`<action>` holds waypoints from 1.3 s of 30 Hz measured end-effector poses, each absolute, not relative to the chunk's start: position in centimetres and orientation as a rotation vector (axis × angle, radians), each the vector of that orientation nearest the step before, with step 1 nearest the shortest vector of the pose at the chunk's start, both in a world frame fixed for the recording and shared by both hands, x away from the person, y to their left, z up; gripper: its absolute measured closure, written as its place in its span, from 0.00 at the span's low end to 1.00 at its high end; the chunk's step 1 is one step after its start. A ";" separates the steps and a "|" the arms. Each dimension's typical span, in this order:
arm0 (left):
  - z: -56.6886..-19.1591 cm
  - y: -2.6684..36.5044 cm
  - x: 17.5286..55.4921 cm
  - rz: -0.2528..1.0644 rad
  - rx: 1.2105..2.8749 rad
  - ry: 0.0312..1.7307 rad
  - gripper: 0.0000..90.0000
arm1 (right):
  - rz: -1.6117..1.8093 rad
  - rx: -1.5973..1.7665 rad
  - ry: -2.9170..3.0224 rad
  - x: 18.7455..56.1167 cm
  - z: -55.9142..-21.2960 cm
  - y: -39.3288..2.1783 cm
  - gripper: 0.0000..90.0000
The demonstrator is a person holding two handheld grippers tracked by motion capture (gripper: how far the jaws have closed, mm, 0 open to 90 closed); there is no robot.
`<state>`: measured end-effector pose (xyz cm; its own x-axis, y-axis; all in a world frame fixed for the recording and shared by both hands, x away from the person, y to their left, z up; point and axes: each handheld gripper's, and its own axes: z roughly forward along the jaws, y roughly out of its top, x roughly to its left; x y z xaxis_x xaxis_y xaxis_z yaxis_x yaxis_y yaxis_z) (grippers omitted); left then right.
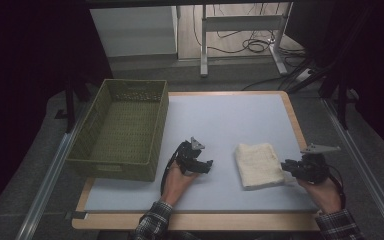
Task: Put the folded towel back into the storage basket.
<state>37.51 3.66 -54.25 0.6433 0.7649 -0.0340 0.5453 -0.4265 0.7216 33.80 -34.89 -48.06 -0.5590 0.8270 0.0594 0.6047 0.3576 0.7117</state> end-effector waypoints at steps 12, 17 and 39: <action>-54.2 3.7 37.5 0.390 2.141 1.017 0.20 | 1.043 1.266 2.292 39.6 -49.5 -31.7 0.75; -54.2 3.7 37.5 0.391 2.142 1.016 0.20 | 1.010 1.290 2.281 41.2 -50.5 -31.3 0.93; -53.4 2.9 38.2 0.394 2.147 1.002 0.25 | 1.045 1.290 2.226 40.0 -49.1 -33.2 0.80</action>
